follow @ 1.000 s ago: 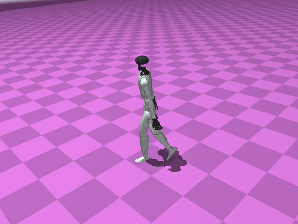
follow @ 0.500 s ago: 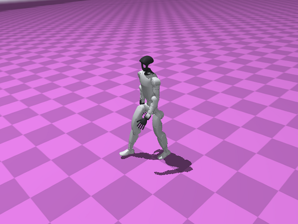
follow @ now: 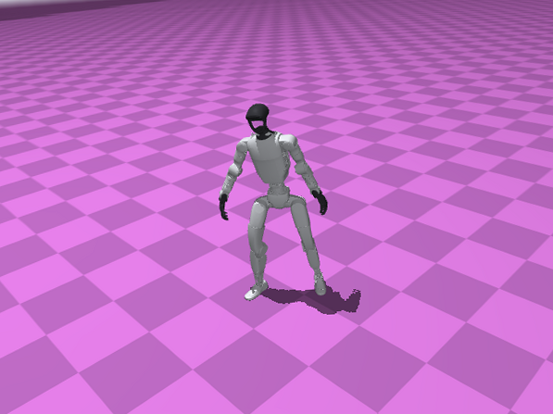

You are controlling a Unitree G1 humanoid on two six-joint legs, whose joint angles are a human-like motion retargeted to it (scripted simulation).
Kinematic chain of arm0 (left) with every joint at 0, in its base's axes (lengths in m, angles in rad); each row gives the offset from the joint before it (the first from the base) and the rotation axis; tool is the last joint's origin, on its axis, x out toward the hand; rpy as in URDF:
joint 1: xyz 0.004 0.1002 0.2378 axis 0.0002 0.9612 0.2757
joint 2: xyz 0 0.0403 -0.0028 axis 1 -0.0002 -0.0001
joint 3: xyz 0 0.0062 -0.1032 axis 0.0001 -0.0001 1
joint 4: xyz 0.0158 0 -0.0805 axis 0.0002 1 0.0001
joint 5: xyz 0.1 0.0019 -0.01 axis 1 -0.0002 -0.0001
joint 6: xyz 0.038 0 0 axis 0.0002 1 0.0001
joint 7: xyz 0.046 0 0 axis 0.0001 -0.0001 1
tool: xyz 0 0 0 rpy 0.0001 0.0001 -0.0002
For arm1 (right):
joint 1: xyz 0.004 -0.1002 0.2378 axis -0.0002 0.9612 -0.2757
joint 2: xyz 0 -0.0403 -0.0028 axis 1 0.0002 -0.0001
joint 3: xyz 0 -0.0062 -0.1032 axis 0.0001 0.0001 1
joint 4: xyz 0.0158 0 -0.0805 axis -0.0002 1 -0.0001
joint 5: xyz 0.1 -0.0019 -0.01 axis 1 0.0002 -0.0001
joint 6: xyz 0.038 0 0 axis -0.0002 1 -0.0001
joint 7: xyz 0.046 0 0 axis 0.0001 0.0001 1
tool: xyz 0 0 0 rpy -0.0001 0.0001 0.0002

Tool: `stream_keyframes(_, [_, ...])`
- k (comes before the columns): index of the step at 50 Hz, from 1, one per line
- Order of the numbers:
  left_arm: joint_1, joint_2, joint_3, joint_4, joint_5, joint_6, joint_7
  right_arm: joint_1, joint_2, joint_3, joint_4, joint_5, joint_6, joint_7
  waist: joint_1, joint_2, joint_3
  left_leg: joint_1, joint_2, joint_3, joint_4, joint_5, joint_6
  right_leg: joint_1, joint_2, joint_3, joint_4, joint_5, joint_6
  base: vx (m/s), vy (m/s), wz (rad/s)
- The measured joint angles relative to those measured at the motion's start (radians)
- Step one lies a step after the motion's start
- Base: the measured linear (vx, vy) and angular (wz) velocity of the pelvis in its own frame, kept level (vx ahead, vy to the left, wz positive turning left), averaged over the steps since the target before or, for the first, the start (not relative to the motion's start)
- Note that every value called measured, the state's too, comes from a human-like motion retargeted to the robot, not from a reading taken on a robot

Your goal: Kungfu

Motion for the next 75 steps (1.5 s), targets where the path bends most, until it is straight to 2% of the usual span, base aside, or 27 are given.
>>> stream_keyframes(2, [-0.024, -0.001, -0.007, 0.007, 0.005, -0.011, 0.072, -0.045, 0.013, -0.007, 0.047, -0.006, 0.059, 0.004, 0.007, -0.011, 0.009, 0.009, 0.012, -0.005, -0.002, -0.016, 0.016, 0.009, -0.013, -0.015, 0.002, 0.006, 0.004, -0.14, 0.26, 0.51])
stream_keyframes(5, [-0.063, 0.009, -0.028, -0.004, 0.054, -0.019, 0.142, -0.098, 0.045, -0.034, 0.091, -0.021, 0.137, 0.047, 0.028, -0.048, 0.014, 0.030, 0.043, 0.085, 0.014, -0.039, 0.093, 0.019, -0.049, -0.032, 0.001, 0.017, 0.012, -0.14, 0.25, 0.41])
stream_keyframes(8, [-0.102, 0.020, -0.054, -0.040, 0.142, -0.026, 0.154, -0.124, 0.086, -0.049, 0.077, 0.003, 0.160, 0.049, 0.012, -0.074, 0.022, 0.024, 0.059, 0.071, 0.063, -0.017, 0.156, 0.042, -0.082, -0.064, -0.010, 0.039, 0.025, -0.12, 0.45, 0.62])
stream_keyframes(10, [-0.130, 0.027, -0.071, -0.064, 0.220, -0.037, 0.135, -0.124, 0.104, -0.042, 0.050, 0.040, 0.128, 0.045, 0.011, -0.083, 0.024, 0.020, 0.064, 0.048, 0.085, -0.016, 0.142, 0.048, -0.089, -0.058, -0.021, 0.058, 0.031, -0.03, 0.50, 0.41])
stream_keyframes(12, [-0.159, 0.027, -0.094, -0.084, 0.296, -0.045, 0.110, -0.105, 0.126, -0.046, 0.007, 0.065, 0.092, 0.032, 0.018, -0.078, 0.019, 0.028, 0.066, 0.043, 0.063, -0.066, 0.053, 0.049, -0.079, -0.041, -0.039, 0.078, 0.036, 0.02, 0.76, 0.22])
stream_keyframes(13, [-0.175, 0.024, -0.107, -0.091, 0.334, -0.048, 0.097, -0.093, 0.138, -0.050, -0.016, 0.078, 0.075, 0.020, 0.024, -0.078, 0.016, 0.028, 0.061, 0.044, 0.053, -0.105, 0.034, 0.052, -0.076, -0.035, -0.053, 0.085, 0.039, 0.07, 0.69, 0.23])
stream_keyframes(15, [-0.209, 0.012, -0.133, -0.099, 0.405, -0.054, 0.072, -0.061, 0.161, -0.065, -0.060, 0.098, 0.047, -0.007, 0.029, -0.086, 0.007, 0.028, 0.041, 0.068, 0.052, -0.212, 0.048, 0.065, -0.091, -0.041, -0.083, 0.082, 0.058, 0.12, 0.80, 0.39])
stream_keyframes(17, [-0.249, -0.006, -0.152, -0.092, 0.465, -0.051, 0.044, -0.018, 0.190, -0.097, -0.102, 0.092, 0.014, -0.020, 0.021, -0.083, 0.003, 0.011, 0.023, 0.052, 0.063, -0.276, 0.060, 0.089, -0.106, -0.084, -0.110, 0.020, 0.071, 0.13, 0.90, 0.60])
stream_keyframes(20, [-0.312, -0.028, -0.159, -0.066, 0.529, -0.044, -0.014, 0.033, 0.263, -0.140, -0.129, 0.038, -0.050, -0.060, 0.020, -0.076, 0.013, -0.031, 0.002, 0.039, 0.102, -0.292, 0.081, 0.126, -0.110, -0.151, -0.155, -0.087, 0.017, -0.01, 0.78, 0.27])
stream_keyframes(22, [-0.339, -0.029, -0.174, -0.053, 0.554, -0.044, -0.053, 0.056, 0.315, -0.138, -0.109, 0.024, -0.088, -0.127, 0.020, -0.062, 0.012, -0.045, -0.003, 0.026, 0.086, -0.282, 0.097, 0.140, -0.099, -0.174, -0.164, -0.096, -0.036, -0.08, 0.74, 0.36])
stream_keyframes(25, [-0.331, -0.037, -0.180, -0.048, 0.594, -0.047, -0.074, 0.095, 0.345, -0.099, -0.053, 0.006, -0.133, -0.157, 0.028, -0.053, -0.008, -0.036, -0.033, 0.019, 0.019, -0.251, 0.123, 0.123, -0.084, -0.110, -0.103, -0.082, 0.007, 0.06, 0.48, 0.35])
stream_keyframes(27, [-0.296, -0.034, -0.170, -0.056, 0.590, -0.063, -0.075, 0.108, 0.347, -0.044, -0.017, -0.001, -0.125, -0.149, 0.028, -0.049, -0.024, -0.028, -0.046, 0.046, -0.024, -0.233, 0.136, 0.089, -0.036, 0.005, -0.019, -0.089, 0.013, 0.08, 0.44, -0.01])
stream_keyframes(31, [-0.232, -0.003, -0.162, -0.091, 0.442, -0.076, -0.125, 0.095, 0.374, 0.042, 0.044, -0.010, -0.110, -0.176, -0.017, -0.047, -0.007, -0.016, -0.077, 0.081, -0.066, -0.207, 0.154, 0.053, 0.119, 0.202, 0.099, -0.133, 0.058, -0.01, 0.35, -0.18])
stream_keyframes(35, [-0.186, 0.011, -0.132, -0.103, 0.265, -0.064, -0.187, 0.092, 0.421, 0.072, 0.094, 0.087, -0.085, -0.179, -0.074, -0.066, 0.007, 0.003, -0.133, 0.086, -0.095, -0.193, 0.164, 0.103, 0.220, 0.186, 0.095, -0.122, 0.140, -0.03, 0.23, 0.02])
stream_keyframes(37, [-0.159, 0.003, -0.090, -0.091, 0.215, -0.050, -0.208, 0.108, 0.456, 0.050, 0.115, 0.150, -0.074, -0.142, -0.062, -0.086, -0.009, 0.018, -0.155, 0.103, -0.107, -0.191, 0.163, 0.140, 0.233, 0.116, 0.060, -0.168, 0.079, 0.16, 0.11, -0.31])
stream_keyframes(40, [-0.111, -0.030, -0.028, -0.053, 0.161, -0.048, -0.204, 0.153, 0.505, -0.021, 0.141, 0.198, -0.066, -0.082, 0.006, -0.107, -0.059, 0.035, -0.178, 0.138, -0.126, -0.190, 0.162, 0.200, 0.211, -0.089, -0.028, -0.181, -0.064, 0.27, 0.05, -0.52])
stream_keyframes(43, [-0.101, -0.072, 0.015, 0.010, 0.037, -0.083, -0.189, 0.164, 0.523, -0.070, 0.151, 0.175, -0.050, -0.043, 0.064, -0.132, -0.071, 0.034, -0.197, 0.155, -0.127, -0.185, 0.162, 0.147, 0.238, 0.179, -0.015, -0.166, 0.003, 0.05, 0.12, -0.62])
stream_keyframes(47, [-0.118, -0.112, 0.106, 0.042, -0.198, -0.128, -0.234, 0.123, 0.487, -0.088, 0.119, 0.151, -0.060, -0.077, 0.021, -0.093, -0.023, 0.023, -0.174, 0.168, -0.119, -0.183, 0.163, 0.137, 0.198, 0.154, 0.017, -0.120, 0.082, -0.18, 0.24, -0.25])
stream_keyframes(50, [-0.120, -0.109, 0.207, 0.033, -0.372, -0.137, -0.273, 0.095, 0.462, -0.098, 0.109, 0.168, -0.085, -0.095, -0.017, -0.078, -0.016, 0.028, -0.170, 0.194, -0.131, -0.189, 0.178, 0.102, 0.224, 0.284, 0.035, -0.107, 0.088, -0.10, 0.13, -0.30])
stream_keyframes(51, [-0.122, -0.105, 0.258, 0.026, -0.414, -0.138, -0.287, 0.092, 0.463, -0.123, 0.103, 0.202, -0.094, -0.103, -0.034, -0.074, -0.018, 0.025, -0.166, 0.192, -0.131, -0.187, 0.177, 0.099, 0.225, 0.302, 0.030, -0.114, 0.070, -0.09, 0.07, 0.13])
stream_keyframes(54, [-0.138, -0.094, 0.411, -0.009, -0.558, -0.149, -0.328, 0.094, 0.472, -0.231, 0.086, 0.395, -0.139, -0.103, -0.053, -0.081, -0.022, 0.025, -0.163, 0.181, -0.128, -0.182, 0.175, 0.124, 0.190, 0.261, -0.026, -0.135, 0.006, -0.06, -0.01, 0.32])
stream_keyframes(57, [-0.165, -0.079, 0.516, -0.059, -0.781, -0.166, -0.387, 0.105, 0.477, -0.363, 0.080, 0.717, -0.209, -0.047, 0.001, -0.109, -0.045, 0.033, -0.170, 0.196, -0.128, -0.180, 0.171, 0.169, 0.129, 0.109, -0.088, -0.086, 0.009, 0.01, -0.09, -0.14])
stream_keyframes(60, [-0.207, -0.072, 0.619, -0.111, -1.030, -0.173, -0.503, 0.100, 0.477, -0.500, 0.088, 1.081, -0.247, 0.033, 0.097, -0.135, -0.067, 0.042, -0.163, 0.231, -0.132, -0.174, 0.168, 0.167, 0.142, 0.108, -0.096, -0.078, -0.012, -0.01, -0.12, -0.58])
stream_keyframes(65, [-0.299, -0.094, 0.775, -0.190, -1.459, -0.138, -0.707, 0.034, 0.477, -0.732, 0.024, 1.647, -0.314, 0.092, 0.083, -0.130, -0.039, 0.042, -0.150, 0.202, -0.119, -0.157, 0.168, 0.209, 0.155, 0.065, -0.129, -0.074, -0.008, -0.16, -0.08, 0.30])
stream_keyframes(67, [-0.315, -0.090, 0.796, -0.193, -1.538, -0.128, -0.725, 0.030, 0.467, -0.780, 0.000, 1.847, -0.338, 0.106, 0.067, -0.127, -0.045, 0.037, -0.145, 0.180, -0.117, -0.149, 0.163, 0.217, 0.162, 0.067, -0.130, -0.082, -0.007, 0.00, -0.13, 0.58])
stream_keyframes(70, [-0.313, -0.076, 0.783, -0.192, -1.540, -0.136, -0.712, 0.037, 0.458, -0.823, -0.013, 1.976, -0.331, 0.137, 0.051, -0.125, -0.060, 0.030, -0.145, 0.151, -0.122, -0.135, 0.163, 0.220, 0.173, 0.068, -0.131, -0.089, -0.017, 0.00, -0.14, 0.44])
stream_keyframes(75, [-0.308, -0.063, 0.730, -0.206, -1.428, -0.161, -0.658, 0.045, 0.434, -0.812, 0.011, 1.920, -0.308, 0.157, 0.064, -0.122, -0.044, 0.033, -0.137, 0.146, -0.131, -0.119, 0.157, 0.227, 0.187, 0.063, -0.132, -0.097, -0.033, -0.09, -0.09, 0.07])
